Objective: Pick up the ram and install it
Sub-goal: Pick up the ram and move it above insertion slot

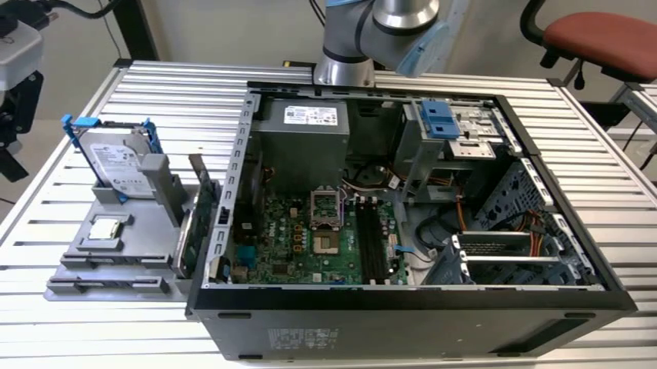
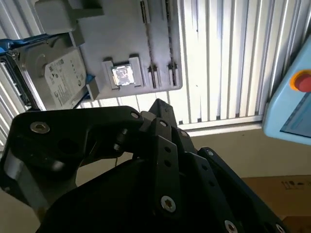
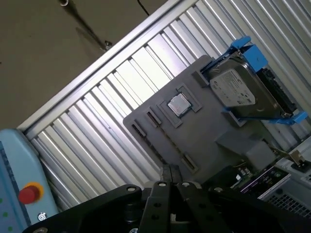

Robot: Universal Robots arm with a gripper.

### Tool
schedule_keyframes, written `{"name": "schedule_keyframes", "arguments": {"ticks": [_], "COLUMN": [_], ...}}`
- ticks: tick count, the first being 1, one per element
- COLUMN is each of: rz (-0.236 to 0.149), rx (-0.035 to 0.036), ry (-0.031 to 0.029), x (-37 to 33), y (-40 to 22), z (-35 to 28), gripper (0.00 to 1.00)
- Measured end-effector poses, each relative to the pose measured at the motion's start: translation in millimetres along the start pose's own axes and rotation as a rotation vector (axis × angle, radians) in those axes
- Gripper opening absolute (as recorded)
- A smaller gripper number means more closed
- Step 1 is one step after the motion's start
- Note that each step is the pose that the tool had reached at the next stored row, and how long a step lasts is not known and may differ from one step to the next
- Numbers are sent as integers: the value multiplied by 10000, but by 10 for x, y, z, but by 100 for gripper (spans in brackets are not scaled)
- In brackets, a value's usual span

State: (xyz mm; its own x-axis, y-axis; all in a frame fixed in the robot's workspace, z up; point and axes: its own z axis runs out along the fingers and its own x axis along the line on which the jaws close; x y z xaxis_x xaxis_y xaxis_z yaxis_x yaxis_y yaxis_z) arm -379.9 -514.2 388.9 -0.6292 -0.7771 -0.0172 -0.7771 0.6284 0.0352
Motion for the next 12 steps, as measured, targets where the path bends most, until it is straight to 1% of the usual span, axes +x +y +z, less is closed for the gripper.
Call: {"name": "schedule_keyframes", "arguments": {"ticks": [12], "rz": [-1464], "rx": [156], "ry": [26], "x": [0], "y": [0], "z": [12], "gripper": [0]}}
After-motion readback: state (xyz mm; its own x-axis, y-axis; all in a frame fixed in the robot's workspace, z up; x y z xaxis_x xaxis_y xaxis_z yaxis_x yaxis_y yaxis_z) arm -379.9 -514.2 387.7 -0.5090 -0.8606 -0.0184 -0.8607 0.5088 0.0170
